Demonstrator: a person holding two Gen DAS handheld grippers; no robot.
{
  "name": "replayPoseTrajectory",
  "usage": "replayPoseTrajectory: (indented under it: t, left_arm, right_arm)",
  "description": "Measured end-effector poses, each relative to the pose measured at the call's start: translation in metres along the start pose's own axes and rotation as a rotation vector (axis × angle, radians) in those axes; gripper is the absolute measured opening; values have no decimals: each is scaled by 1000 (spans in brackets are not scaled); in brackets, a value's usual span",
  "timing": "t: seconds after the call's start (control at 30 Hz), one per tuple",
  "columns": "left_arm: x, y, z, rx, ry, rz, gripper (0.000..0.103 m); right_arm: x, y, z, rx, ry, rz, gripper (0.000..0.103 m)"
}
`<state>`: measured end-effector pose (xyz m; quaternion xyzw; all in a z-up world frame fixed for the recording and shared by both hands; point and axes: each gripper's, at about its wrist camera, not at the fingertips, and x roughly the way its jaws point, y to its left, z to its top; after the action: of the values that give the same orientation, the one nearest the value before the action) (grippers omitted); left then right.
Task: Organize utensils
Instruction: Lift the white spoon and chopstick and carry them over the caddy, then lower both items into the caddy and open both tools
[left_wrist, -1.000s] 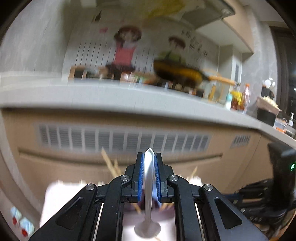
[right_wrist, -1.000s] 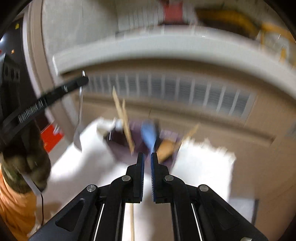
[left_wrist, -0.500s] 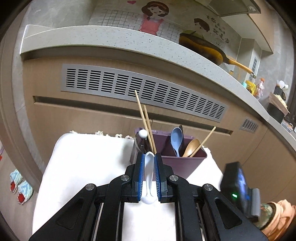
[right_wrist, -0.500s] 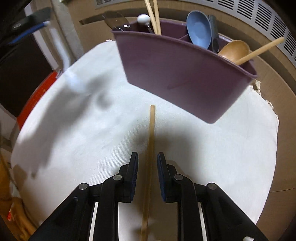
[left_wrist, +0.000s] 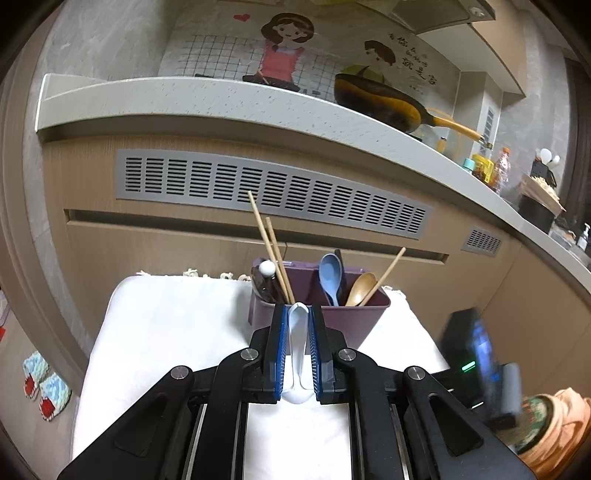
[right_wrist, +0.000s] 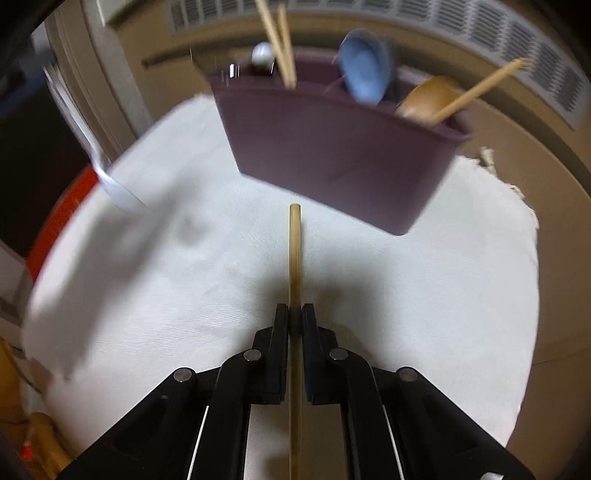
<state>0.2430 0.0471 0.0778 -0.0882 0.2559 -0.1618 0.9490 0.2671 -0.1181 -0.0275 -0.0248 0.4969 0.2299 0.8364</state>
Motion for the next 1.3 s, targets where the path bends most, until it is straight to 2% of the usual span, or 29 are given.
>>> replayPoseTrajectory:
  t: [0.1,0.27,0.33,0.43,0.63,0.77,0.93,1.1,1.3]
  left_arm:
    - [-10,-9,11,18,-32,-13,12]
    - [-29,-27,47,65,-114,-49,12]
    - [-36,-36,70,93,-164,-50,12]
    - [-40,-50,100,144,-233,-33,12]
    - [-28,-62,147,183,-290,-24,12]
    - [-5,-62,160,193,-278,-26,12]
    - [40,-52,149,177,-190,-20,12]
    - [95,-36,125,139,-52,-13,12]
    - [150,-22,79,90,106,14,12]
  right_arm:
    - [-50,-8,-1,35,-104,35,7]
    - [-151,-12,15,53,-364,21,7]
    - [-178,-14,36,42,-458,-13,7]
    - [-209,-12,91,22,-586,-62,7]
    - [-239,-15,141,16,-729,-136,7]
    - [-236,-27,160,16,-742,-167,7]
    - [-198,-37,164,32,-679,-164,7]
    - [-143,-48,164,52,-561,-131,7]
    - [-77,-65,157,107,-399,-59,7]
